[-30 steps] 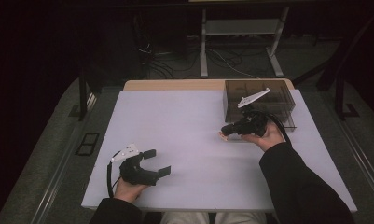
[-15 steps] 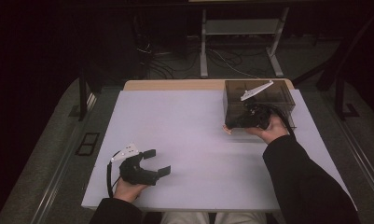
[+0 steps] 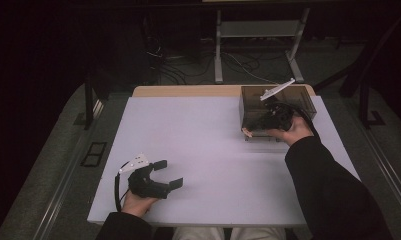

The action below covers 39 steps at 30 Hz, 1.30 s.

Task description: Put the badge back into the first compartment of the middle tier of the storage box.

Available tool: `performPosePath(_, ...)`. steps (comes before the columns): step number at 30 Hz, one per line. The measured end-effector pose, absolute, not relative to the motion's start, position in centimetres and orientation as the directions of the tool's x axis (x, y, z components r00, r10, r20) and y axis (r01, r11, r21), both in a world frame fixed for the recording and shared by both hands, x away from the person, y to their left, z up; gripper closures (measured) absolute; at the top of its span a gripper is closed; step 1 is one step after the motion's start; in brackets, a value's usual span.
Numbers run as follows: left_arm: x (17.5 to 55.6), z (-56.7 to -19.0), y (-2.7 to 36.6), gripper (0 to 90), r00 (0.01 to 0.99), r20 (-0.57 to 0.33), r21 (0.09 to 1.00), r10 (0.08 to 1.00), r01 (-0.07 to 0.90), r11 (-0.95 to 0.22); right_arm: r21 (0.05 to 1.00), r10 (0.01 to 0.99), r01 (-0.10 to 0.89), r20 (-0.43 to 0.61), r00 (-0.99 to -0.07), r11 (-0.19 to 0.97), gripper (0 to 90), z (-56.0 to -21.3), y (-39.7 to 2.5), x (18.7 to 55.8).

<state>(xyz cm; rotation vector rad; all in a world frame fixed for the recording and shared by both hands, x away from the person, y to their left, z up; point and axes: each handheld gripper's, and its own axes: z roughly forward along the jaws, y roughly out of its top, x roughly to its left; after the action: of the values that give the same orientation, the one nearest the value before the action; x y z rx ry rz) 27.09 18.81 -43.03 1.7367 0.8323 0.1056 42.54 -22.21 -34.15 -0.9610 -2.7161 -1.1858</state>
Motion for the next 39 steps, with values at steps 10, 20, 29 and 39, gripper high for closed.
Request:
performPosePath(10, 27.1, -43.0, 19.0, 0.0, 0.743, -0.338, 0.876, 0.578, 0.472, -0.095, 0.657, 0.554, 0.559, 0.249, -0.794, 0.506, 83.0, -34.3, -23.0, 43.6)
performPosePath(20, 27.1, -43.0, 18.9, 0.0, 0.745, -0.336, 0.877, 0.576, 0.470, -0.097, 0.659, 0.580, 0.582, 0.262, -0.771, 0.477, 83.0, -35.0, -24.1, 44.6)
performPosePath(29, 27.1, -43.0, 18.9, 0.0, 0.743, -0.338, 0.876, 0.577, 0.472, -0.096, 0.656, 0.598, 0.601, 0.274, -0.753, 0.456, 82.9, -35.9, -24.8, 45.5)
performPosePath(39, 27.2, -43.0, 18.9, 0.0, 0.745, -0.336, 0.876, 0.576, 0.472, -0.100, 0.653, 0.604, 0.614, 0.289, -0.743, 0.443, 82.9, -36.8, -25.4, 46.4)
